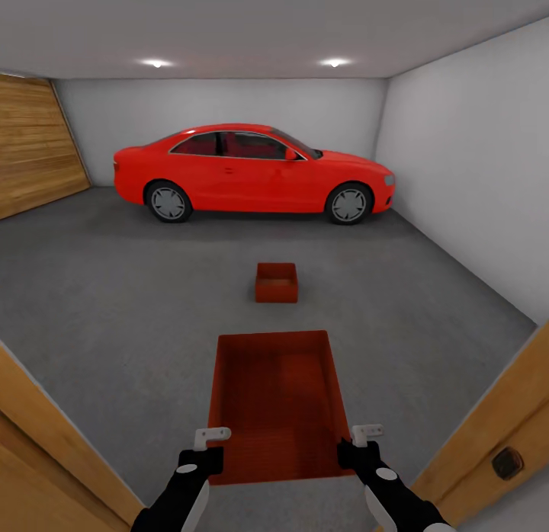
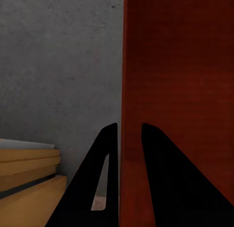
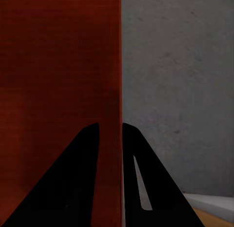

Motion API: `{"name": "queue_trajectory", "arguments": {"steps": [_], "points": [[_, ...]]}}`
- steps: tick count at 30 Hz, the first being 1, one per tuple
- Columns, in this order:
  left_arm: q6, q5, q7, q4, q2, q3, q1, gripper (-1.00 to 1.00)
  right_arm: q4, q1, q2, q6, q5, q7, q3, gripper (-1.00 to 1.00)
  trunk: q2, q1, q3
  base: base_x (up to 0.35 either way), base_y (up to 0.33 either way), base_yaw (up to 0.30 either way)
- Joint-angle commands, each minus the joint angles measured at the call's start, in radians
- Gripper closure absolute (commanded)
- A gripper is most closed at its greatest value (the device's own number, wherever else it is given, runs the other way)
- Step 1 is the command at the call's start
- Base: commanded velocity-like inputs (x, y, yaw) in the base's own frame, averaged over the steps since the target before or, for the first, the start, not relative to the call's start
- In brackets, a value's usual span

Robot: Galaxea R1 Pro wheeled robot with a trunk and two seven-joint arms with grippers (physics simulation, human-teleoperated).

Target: Move the two storage containers from the living room to the garage. In the garage, place one container on the floor and stack the other container on top of it (either order is fine).

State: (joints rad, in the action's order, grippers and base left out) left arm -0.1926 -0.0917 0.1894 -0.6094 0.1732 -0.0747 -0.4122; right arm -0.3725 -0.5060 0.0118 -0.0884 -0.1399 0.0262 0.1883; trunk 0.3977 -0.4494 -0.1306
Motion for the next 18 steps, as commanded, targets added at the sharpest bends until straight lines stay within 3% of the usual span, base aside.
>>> {"name": "queue_trajectory", "arguments": {"steps": [1, 18], "points": [[-0.007, -0.02, 0.002, -0.01, 0.001, -0.003, -0.001, 1.0, 0.004, 0.0, -0.001, -0.004, 0.022, -0.011, 0.056, 1.0, 0.002, -0.001, -0.002, 0.006, 0.0, 0.0], [-0.007, -0.02, 0.002, -0.01, 0.001, -0.003, -0.001, 1.0, 0.004, 0.0, -0.001, -0.004, 0.022, -0.011, 0.056, 1.0, 0.002, -0.001, -0.002, 0.0, 0.0, 0.012]]}}
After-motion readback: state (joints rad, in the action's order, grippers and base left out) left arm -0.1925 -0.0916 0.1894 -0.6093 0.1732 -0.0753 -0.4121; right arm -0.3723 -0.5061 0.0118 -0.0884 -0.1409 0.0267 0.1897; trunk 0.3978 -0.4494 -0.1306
